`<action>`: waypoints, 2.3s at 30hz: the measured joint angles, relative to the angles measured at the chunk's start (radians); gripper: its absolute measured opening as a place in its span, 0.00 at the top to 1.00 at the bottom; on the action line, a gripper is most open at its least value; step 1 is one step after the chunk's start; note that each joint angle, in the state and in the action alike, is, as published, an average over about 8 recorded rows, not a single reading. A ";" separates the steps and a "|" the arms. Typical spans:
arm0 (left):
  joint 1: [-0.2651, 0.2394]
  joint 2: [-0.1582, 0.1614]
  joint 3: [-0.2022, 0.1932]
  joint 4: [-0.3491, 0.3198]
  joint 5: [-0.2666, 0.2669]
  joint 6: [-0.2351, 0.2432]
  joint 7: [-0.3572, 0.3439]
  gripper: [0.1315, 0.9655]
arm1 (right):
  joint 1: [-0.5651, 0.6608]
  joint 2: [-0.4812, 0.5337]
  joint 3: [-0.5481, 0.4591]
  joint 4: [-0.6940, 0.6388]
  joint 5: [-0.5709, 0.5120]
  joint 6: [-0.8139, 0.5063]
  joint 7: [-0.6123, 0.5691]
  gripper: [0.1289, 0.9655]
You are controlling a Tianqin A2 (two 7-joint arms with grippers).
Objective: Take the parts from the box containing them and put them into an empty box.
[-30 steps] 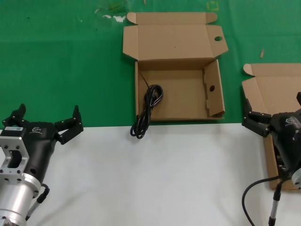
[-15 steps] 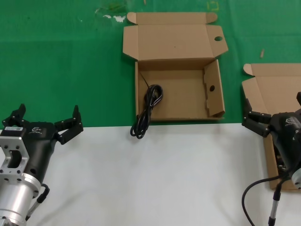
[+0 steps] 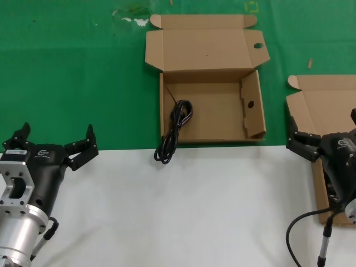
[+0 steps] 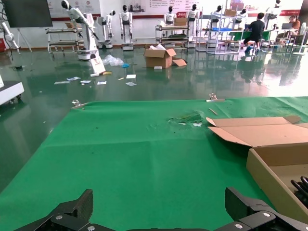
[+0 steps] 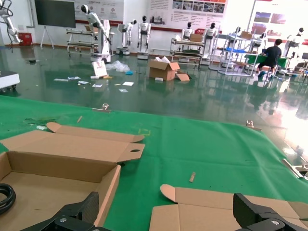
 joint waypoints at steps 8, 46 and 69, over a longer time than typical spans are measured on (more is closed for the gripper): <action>0.000 0.000 0.000 0.000 0.000 0.000 0.000 0.00 | 0.000 0.000 0.000 0.000 0.000 0.000 0.000 0.00; 0.000 0.000 0.000 0.000 0.000 0.000 0.000 0.00 | 0.000 0.000 0.000 0.000 0.000 0.000 0.000 0.00; 0.000 0.000 0.000 0.000 0.000 0.000 0.000 0.00 | 0.000 0.000 0.000 0.000 0.000 0.000 0.000 0.00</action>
